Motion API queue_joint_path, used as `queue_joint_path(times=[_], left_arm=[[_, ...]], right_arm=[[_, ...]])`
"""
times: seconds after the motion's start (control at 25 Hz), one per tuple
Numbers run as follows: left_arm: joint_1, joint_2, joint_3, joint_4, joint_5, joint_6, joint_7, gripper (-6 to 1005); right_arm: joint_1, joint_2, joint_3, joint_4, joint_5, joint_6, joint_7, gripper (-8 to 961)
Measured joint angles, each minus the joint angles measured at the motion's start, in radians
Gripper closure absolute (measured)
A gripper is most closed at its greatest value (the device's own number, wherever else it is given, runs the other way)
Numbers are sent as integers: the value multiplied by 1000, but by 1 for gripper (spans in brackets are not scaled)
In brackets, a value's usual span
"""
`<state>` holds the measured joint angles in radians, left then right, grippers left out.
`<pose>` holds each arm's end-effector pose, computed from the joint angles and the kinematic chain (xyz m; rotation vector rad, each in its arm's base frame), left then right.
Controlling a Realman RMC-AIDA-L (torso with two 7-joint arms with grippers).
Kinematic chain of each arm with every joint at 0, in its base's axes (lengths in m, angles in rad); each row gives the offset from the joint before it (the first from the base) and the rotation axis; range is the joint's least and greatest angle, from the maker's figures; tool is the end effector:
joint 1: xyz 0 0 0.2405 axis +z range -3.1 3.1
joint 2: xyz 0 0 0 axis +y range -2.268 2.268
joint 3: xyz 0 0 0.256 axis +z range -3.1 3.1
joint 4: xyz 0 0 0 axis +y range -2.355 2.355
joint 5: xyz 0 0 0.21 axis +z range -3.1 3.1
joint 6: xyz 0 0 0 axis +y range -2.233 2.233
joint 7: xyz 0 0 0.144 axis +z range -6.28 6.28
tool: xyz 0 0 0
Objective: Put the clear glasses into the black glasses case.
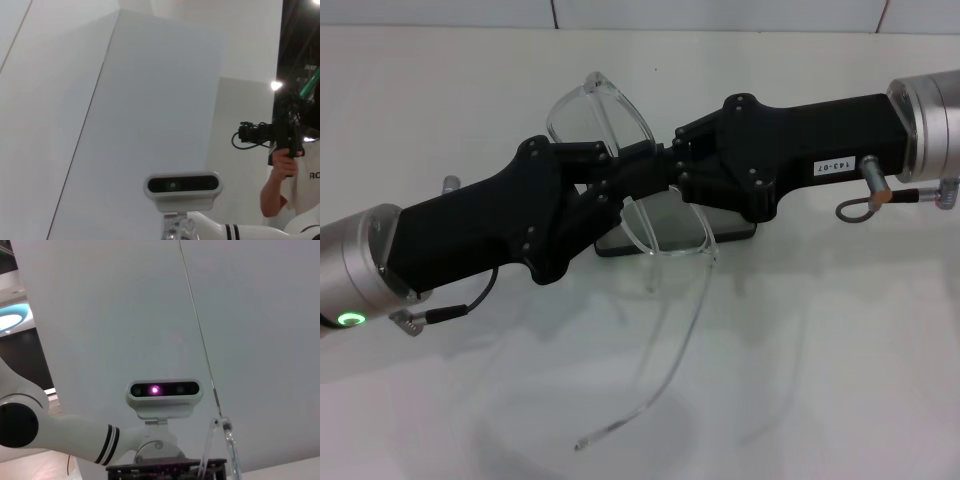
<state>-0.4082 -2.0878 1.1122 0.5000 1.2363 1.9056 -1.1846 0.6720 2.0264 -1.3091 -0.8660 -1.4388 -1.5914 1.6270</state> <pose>-0.2081 0.2664 -0.0011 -2.6001 -0.3543 -1.6445 0.1065 0.3417 -0.0091 2.8589 -0.2162 -0.9558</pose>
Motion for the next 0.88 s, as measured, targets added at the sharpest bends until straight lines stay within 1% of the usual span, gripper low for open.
queue_joint_path(times=[0.64,0.76,0.84,0.88], left_arm=[[0,0,0,-39,-20,-4,19,915],[0,2,6,-39,-19,22,20,915],[1,5,6,-34,-15,59,20,915],[3,11,8,-30,-16,100,20,915]], right_arm=[[-5,1,-1,9,5,-22,-3,883],[-6,1,0,31,16,-20,-23,884],[-6,-1,11,59,30,-15,-49,884],[-6,-2,19,68,34,-14,-55,884]])
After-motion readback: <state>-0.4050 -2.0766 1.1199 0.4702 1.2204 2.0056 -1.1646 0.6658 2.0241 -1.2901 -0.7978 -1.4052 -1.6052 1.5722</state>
